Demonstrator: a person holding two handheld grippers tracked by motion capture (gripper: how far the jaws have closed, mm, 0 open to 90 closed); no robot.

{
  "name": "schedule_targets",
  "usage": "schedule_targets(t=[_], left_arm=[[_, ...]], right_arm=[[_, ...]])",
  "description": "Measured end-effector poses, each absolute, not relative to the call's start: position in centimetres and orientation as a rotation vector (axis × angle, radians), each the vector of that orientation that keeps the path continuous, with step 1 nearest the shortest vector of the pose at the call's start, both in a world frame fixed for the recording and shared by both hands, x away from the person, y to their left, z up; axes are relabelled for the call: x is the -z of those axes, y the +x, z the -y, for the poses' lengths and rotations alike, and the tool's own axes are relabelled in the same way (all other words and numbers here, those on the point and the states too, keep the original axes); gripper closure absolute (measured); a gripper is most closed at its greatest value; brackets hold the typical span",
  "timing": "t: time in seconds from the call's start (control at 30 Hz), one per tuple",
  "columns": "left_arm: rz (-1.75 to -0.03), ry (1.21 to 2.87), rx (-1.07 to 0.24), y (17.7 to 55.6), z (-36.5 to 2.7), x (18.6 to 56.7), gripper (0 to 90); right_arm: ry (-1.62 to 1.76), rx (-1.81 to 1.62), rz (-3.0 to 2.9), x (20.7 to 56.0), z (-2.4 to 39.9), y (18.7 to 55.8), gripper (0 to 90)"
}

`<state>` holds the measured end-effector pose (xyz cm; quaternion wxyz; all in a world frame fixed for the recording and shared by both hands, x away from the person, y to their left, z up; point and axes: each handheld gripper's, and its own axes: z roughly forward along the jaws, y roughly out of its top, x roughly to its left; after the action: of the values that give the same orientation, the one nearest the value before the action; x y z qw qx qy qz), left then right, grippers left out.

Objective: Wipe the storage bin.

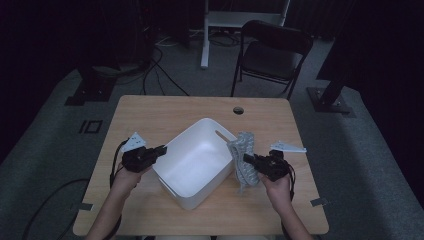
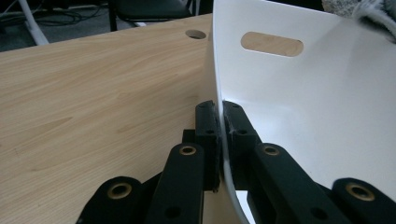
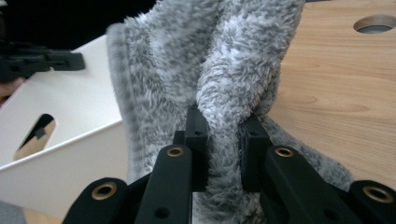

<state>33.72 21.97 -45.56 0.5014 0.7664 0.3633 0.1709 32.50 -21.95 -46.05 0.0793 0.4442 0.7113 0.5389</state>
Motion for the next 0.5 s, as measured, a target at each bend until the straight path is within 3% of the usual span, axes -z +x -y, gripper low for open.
schedule_targets(t=[0.5], left_arm=[[-0.868,1.834,-0.38,33.9,-22.2,45.8,85.4]], right_arm=[[1.395,-1.487,-2.153,48.3,20.9,33.3,78.3]])
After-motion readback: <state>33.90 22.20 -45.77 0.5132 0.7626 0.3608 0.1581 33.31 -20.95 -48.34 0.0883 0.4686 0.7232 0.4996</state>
